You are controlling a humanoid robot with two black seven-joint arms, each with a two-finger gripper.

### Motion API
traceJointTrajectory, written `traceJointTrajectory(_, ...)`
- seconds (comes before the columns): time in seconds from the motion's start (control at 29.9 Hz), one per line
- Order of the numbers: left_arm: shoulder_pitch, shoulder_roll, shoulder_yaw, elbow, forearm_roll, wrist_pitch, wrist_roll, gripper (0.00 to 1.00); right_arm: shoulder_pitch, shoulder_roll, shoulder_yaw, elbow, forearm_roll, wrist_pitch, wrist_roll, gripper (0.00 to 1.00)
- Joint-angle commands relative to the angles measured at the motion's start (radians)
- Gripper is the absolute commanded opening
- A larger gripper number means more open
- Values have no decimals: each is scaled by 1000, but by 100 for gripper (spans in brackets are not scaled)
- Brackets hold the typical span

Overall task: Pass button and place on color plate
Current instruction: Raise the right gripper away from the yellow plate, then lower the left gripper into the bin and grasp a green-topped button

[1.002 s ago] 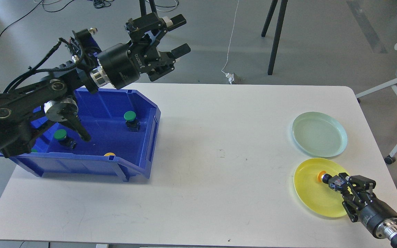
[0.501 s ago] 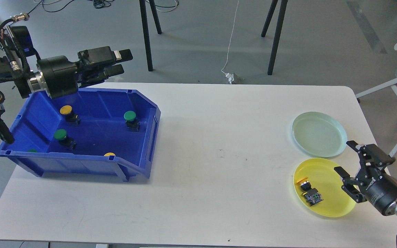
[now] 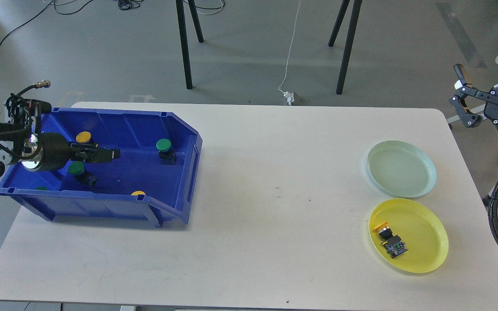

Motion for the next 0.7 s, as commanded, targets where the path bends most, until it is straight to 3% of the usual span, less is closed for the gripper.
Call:
traceJointTrajectory(0.0, 0, -25, 3, 70, 16, 19, 0, 89, -12, 3, -10, 0, 0, 4, 0, 98)
traceJointTrajectory(0.3, -9, -82, 132, 210, 11, 91, 0, 89, -60, 5, -2, 2, 2, 5, 0, 98)
traceJointTrajectory(0.67, 0, -124, 140, 303, 11, 137, 0, 89, -75, 17, -5, 5, 3, 28, 0, 98)
